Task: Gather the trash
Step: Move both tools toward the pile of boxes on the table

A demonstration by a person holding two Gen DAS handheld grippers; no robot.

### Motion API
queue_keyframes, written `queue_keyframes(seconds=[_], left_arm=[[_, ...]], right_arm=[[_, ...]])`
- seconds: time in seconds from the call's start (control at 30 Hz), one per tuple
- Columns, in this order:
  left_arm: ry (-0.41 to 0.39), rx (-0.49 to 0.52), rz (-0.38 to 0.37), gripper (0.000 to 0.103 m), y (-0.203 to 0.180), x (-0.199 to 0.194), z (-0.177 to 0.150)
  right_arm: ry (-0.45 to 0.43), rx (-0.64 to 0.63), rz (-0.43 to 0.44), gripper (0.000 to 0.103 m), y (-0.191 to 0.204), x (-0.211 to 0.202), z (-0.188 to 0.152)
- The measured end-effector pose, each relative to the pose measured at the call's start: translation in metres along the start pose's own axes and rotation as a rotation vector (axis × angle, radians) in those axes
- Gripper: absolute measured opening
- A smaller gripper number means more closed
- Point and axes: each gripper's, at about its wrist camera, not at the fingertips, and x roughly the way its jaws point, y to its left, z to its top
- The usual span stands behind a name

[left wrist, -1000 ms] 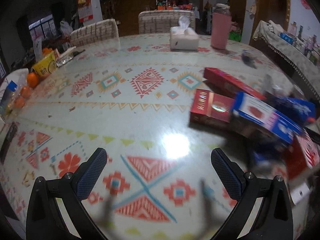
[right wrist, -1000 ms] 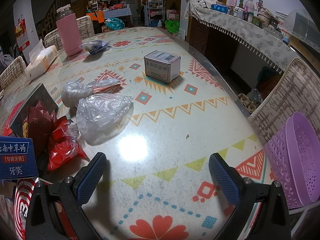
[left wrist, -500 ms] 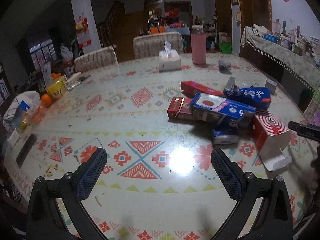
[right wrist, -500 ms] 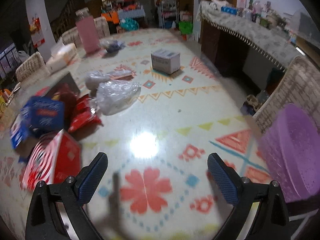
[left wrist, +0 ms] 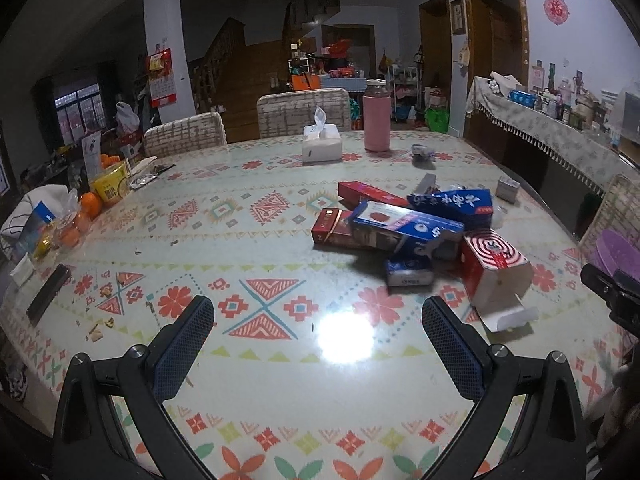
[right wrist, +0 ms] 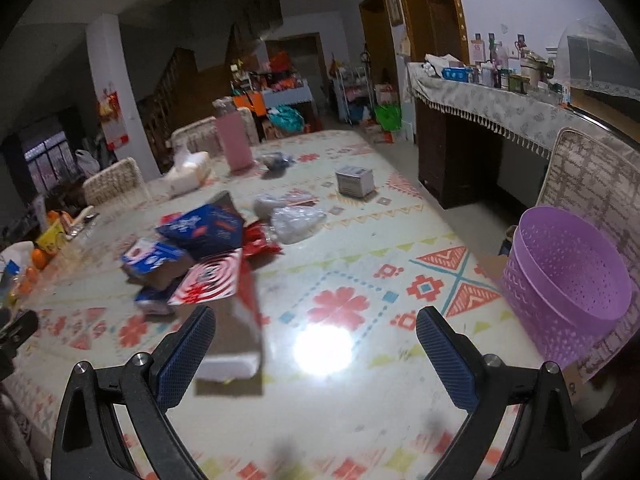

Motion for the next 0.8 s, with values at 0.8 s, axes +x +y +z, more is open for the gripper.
queue_keyframes(seconds=[0.8], left_arm=[[-0.051,0.069,-0.092,0.103,-0.040,-0.076,-0.042]], right_arm=[[-0.091,-0.022,0.043,0.103,0.010,-0.087,-0.058]])
